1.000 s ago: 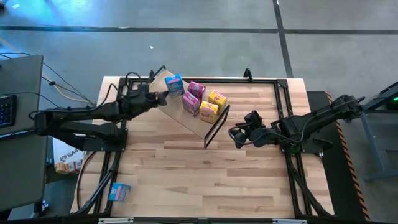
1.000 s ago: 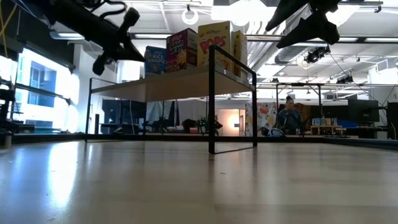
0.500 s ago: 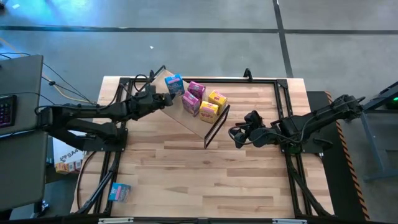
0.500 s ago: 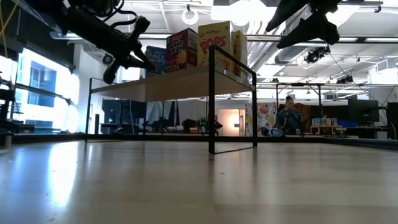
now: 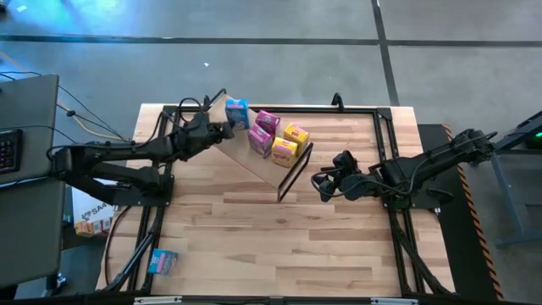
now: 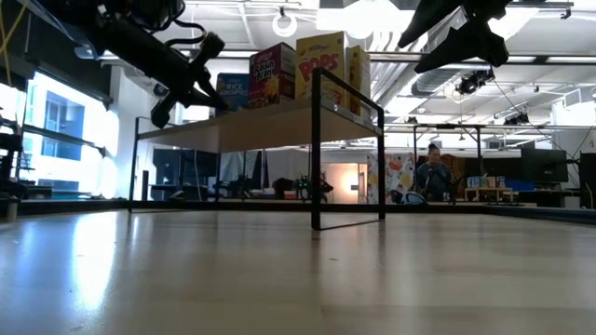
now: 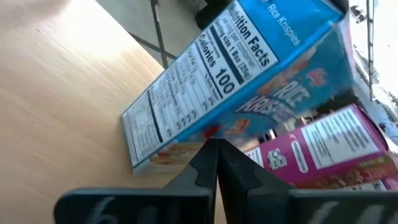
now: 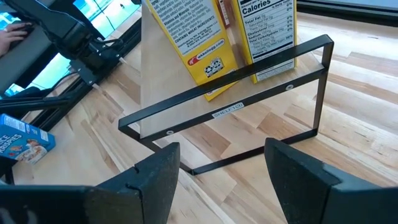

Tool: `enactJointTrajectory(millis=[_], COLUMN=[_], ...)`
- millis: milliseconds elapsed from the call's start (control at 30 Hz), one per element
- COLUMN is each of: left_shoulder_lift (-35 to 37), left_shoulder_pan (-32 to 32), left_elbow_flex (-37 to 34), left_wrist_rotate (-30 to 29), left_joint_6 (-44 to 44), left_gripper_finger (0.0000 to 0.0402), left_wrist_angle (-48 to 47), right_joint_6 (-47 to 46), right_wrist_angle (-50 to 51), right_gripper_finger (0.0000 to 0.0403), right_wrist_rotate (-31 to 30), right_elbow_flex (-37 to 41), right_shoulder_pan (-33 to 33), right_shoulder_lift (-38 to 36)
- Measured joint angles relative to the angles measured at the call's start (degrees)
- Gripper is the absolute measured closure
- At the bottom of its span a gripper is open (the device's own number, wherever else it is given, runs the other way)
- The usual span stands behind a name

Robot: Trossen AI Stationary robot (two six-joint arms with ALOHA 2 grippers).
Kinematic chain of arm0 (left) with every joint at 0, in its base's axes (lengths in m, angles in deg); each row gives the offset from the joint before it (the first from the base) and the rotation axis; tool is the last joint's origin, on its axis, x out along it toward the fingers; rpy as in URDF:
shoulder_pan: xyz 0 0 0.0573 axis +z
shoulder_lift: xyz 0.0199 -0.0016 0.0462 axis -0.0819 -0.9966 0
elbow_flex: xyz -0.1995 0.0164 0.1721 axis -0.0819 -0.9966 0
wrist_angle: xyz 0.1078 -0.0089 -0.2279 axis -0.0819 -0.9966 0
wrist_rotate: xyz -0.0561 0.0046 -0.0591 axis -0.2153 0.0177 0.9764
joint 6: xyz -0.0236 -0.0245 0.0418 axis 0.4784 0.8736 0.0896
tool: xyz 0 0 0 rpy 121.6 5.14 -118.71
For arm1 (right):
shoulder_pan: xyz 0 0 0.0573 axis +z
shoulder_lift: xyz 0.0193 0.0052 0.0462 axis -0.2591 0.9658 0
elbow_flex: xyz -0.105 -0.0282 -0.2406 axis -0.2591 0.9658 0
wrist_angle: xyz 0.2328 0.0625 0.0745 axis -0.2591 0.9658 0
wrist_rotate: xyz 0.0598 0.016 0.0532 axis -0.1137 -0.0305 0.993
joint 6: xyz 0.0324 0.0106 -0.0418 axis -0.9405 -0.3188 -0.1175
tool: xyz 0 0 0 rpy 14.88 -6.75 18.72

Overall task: Stack cereal on shelf
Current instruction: Put the blue cereal box on the shelf, then put the blue cereal box on the shelf aligned with the other blue cereal box

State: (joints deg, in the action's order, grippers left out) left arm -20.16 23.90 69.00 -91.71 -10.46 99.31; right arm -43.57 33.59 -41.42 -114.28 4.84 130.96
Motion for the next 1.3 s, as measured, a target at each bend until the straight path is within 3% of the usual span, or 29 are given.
enactJointTrajectory(millis=[500,867,1300], left_shoulder_lift=[0.02,0.55,11.11], left_shoulder_pan=[5.18,4.72,3.21], left_elbow_flex=[0.05,0.07,0.00], left_wrist_rotate=[3.96,6.47,6.68], left_joint_6=[-1.55,-1.38,-3.13], left_gripper_finger=[0.0401,0.0401,0.0401], left_wrist_angle=[0.12,-0.14,-11.51], right_joint_6=[-0.76,-1.25,-1.07], right_wrist_angle=[-0.04,-0.04,0.42], right_gripper_finger=[0.0171,0.0171,0.0171], right_wrist_rotate=[0.00,0.00,0.00], right_elbow_flex=[0.00,0.00,0.00], right_shoulder_pan=[0.00,0.00,-0.01], right_shoulder_lift=[0.00,0.00,0.00])
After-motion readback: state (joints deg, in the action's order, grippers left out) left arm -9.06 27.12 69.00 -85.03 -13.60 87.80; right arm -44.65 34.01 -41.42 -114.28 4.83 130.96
